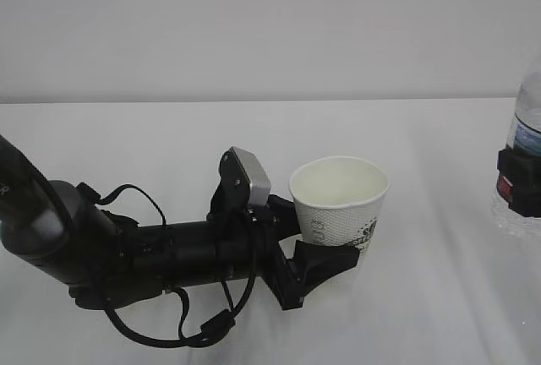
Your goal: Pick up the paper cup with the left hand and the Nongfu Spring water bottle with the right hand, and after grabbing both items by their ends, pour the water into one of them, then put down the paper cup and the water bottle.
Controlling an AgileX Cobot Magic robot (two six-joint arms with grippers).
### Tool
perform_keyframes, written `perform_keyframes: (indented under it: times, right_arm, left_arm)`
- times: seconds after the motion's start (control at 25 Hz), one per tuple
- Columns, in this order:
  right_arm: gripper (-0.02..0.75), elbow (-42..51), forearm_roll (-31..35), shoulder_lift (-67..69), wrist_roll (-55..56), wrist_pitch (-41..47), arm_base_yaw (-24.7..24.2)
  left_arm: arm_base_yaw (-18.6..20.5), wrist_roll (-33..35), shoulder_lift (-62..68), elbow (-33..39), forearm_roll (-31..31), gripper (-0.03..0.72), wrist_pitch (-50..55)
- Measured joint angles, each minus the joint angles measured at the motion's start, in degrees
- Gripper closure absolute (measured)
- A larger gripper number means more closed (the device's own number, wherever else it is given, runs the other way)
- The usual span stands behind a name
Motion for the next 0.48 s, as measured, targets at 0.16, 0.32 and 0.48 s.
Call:
perform_keyframes:
  times: [0.16,0.32,0.48]
  right_arm:
    - [0.288,0.0,-0.2,-3.2,0.0,3.4,0.0]
    - [0.288,0.1,-0.3,-5.8,0.0,6.8,0.0]
    - [0.288,0.1,-0.3,-7.1,-0.4,9.0,0.0]
  left_arm:
    - [-0.4,-0.6,0.0,0.0,1.5,0.162,0.0]
    - [-2.4,-0.9,0.0,0.0,1.7,0.163,0.0]
    - [-4.2,-0.9,0.0,0.0,1.7,0.163,0.0]
